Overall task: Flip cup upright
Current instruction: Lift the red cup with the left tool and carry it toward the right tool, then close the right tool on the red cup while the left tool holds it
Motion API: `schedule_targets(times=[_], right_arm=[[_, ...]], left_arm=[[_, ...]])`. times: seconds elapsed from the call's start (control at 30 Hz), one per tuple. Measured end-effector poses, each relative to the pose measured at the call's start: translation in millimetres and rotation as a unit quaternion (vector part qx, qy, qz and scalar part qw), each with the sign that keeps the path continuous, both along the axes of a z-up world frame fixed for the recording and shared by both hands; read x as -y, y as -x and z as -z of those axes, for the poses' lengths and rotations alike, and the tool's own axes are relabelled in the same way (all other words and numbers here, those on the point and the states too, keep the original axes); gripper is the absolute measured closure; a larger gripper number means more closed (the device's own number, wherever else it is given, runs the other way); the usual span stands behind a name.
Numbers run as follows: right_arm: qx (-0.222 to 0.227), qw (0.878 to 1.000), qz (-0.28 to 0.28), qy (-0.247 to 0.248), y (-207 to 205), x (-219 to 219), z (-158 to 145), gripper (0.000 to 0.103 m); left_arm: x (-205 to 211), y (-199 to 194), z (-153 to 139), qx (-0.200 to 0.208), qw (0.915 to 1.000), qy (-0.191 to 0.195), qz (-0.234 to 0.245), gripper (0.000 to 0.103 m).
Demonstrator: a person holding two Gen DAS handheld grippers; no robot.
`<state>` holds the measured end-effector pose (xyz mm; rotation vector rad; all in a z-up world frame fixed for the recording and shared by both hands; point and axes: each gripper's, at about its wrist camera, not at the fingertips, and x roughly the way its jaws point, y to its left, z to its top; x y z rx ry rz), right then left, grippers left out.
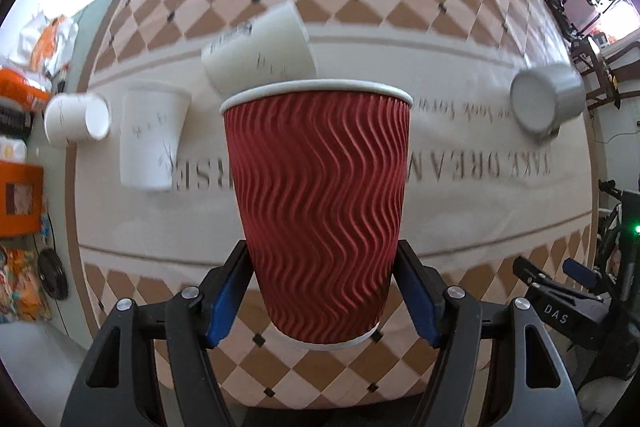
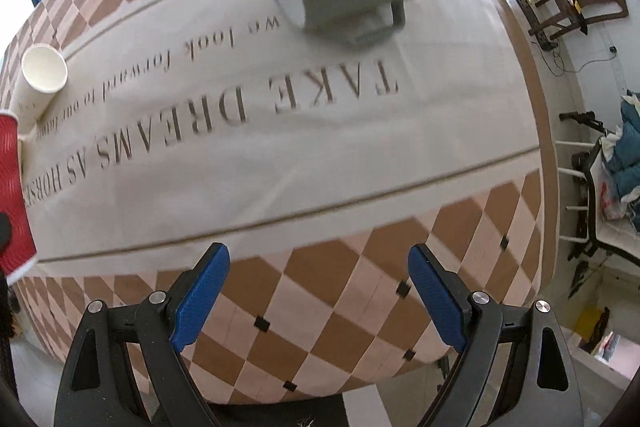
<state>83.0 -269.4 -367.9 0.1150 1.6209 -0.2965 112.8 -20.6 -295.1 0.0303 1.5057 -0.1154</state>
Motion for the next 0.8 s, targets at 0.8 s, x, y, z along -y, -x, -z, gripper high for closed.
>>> schedule_targets(times=[0.8], right_arm=[[-0.046,0.998,-0.03,0.026,77.6,-3.3,53.5,0.011]], left_arm=[[1.5,50.4,61.6,-0.029,0.9995,0.015,-0.001,0.033]])
